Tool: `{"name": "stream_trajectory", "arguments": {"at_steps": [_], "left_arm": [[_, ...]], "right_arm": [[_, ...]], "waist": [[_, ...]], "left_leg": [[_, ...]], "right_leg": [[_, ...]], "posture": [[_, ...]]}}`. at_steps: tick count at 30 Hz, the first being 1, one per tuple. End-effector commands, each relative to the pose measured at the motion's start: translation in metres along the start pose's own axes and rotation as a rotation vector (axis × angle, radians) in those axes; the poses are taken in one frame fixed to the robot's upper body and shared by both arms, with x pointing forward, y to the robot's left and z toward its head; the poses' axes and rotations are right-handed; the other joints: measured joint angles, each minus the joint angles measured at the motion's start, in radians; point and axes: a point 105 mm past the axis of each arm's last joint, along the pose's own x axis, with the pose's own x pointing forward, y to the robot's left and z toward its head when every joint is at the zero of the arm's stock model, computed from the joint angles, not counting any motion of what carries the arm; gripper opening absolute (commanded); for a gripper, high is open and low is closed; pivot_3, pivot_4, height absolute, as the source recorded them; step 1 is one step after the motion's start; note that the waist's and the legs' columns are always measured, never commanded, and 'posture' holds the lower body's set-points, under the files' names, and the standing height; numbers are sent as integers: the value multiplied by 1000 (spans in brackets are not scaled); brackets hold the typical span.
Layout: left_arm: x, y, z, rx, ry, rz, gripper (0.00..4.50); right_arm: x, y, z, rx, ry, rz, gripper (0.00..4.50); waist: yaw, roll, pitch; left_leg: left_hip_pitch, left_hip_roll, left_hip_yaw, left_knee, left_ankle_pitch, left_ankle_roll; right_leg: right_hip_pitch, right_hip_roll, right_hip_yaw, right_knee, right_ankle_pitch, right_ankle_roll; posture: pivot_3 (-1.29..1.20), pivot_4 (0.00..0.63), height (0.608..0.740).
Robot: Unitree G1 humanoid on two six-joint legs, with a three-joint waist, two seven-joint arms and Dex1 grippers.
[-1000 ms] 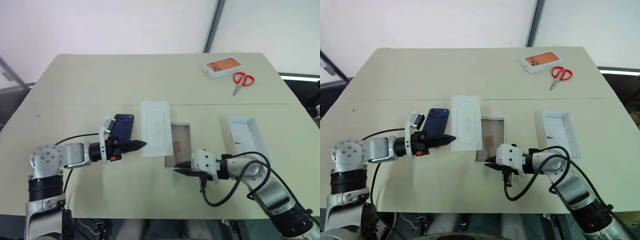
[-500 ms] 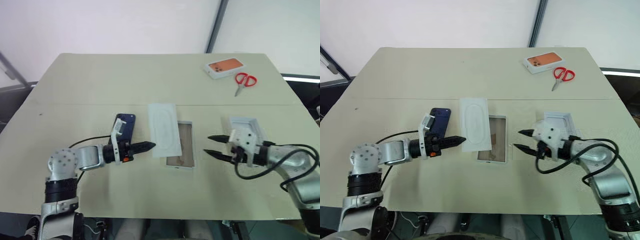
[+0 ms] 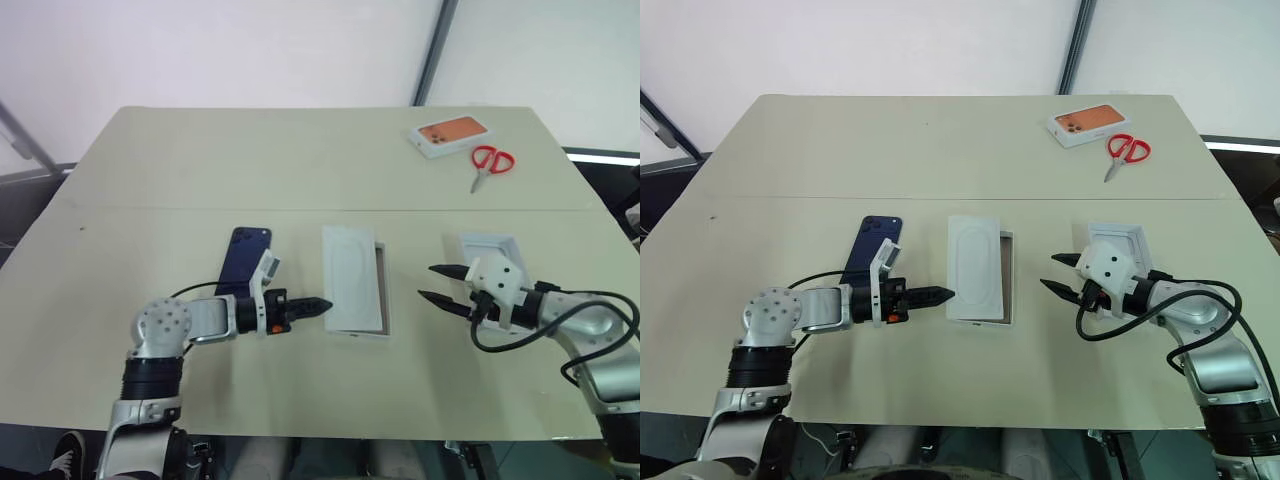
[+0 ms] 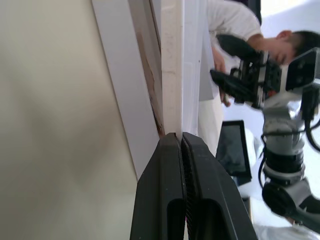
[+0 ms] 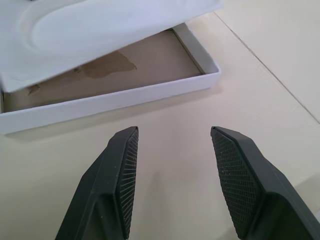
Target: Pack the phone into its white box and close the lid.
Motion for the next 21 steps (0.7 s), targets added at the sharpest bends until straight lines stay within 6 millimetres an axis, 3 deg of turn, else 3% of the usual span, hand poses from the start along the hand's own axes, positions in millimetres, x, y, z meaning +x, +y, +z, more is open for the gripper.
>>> {"name": "stream_trajectory", "arguments": {"at_steps": [1,19,21], "left_arm": [[7,-6,6,37,2,-20,0],[12,-8,3,38,28,-35,0],[9,-17,7,61,18,-56,0]], "right_arm": [[-3,-3,8,-39,-21,-21,2397],[-5,-5,7,-49,-10,-42,2397],[-3,-7,6,-53,-8,-49,2397]], "waist": [[-1,0,0],[-2,0,0],[-2,0,0]], "left_leg": [[0,0,0,0,0,0],[0,0,0,0,0,0],[0,0,0,0,0,0]], "right_leg": [[0,0,0,0,0,0],[0,1,0,0,0,0],[0,1,0,0,0,0]], "posture": [[0,150,740],[0,150,740],[0,150,740]]}}
